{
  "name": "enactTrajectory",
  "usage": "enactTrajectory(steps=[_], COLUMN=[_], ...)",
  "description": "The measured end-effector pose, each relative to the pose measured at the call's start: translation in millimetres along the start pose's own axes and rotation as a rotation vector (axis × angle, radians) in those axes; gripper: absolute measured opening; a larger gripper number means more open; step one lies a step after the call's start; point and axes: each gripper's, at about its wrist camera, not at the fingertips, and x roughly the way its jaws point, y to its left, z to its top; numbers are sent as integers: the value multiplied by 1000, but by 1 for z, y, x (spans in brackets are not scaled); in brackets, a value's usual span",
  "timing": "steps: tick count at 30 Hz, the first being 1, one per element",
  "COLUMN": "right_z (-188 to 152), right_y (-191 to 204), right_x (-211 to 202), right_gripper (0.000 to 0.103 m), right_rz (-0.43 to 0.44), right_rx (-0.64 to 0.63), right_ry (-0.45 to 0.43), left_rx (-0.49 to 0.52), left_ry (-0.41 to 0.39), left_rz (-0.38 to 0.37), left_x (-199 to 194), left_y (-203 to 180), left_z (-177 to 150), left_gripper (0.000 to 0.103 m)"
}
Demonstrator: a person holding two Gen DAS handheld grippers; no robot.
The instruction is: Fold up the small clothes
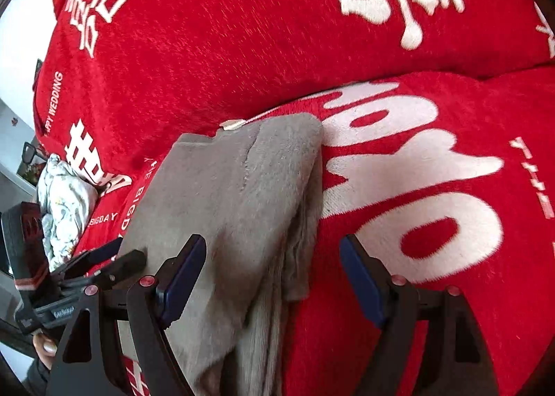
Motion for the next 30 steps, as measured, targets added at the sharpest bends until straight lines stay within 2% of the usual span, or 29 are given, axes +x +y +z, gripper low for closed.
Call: enactTrajectory(steps=[5, 8, 10, 12, 14, 16, 18, 20, 23, 30], right_z=[9, 13, 15, 16, 17, 19, 19, 17, 15, 15], right_y=[-7, -8, -2, 6, 13, 16, 17, 19, 30, 52], right_x=[28, 36, 44, 49, 53, 58, 62, 63, 57, 42], right_gripper=[82, 82, 82, 82, 81, 74, 54, 46, 41, 40], right_rz=[41, 54, 84, 70, 62, 64, 85, 105, 68, -5], right_rx=[55, 66, 53, 7, -27, -32, -27, -29, -63, -116], right_ry=[43, 32, 54, 67, 78, 83, 93, 95, 73, 29], left_rx=[-92, -129, -150, -164, -129, -94, -83, -63, -54, -4], left_ry=[112, 163, 187, 192, 185, 178, 173, 149, 115, 82], left_rz=[-142, -199, -225, -254, -249, -245, -240, -231, -224, -146], left_x=[29, 43, 50, 55, 58, 61, 64, 60, 50, 34], left_y=[14, 20, 23, 25, 20, 15, 13, 11, 9, -4], left_z=[17, 24, 25, 25, 25, 28, 31, 31, 32, 33], left_gripper=[89, 89, 90, 97, 99, 99, 98, 85, 59, 54])
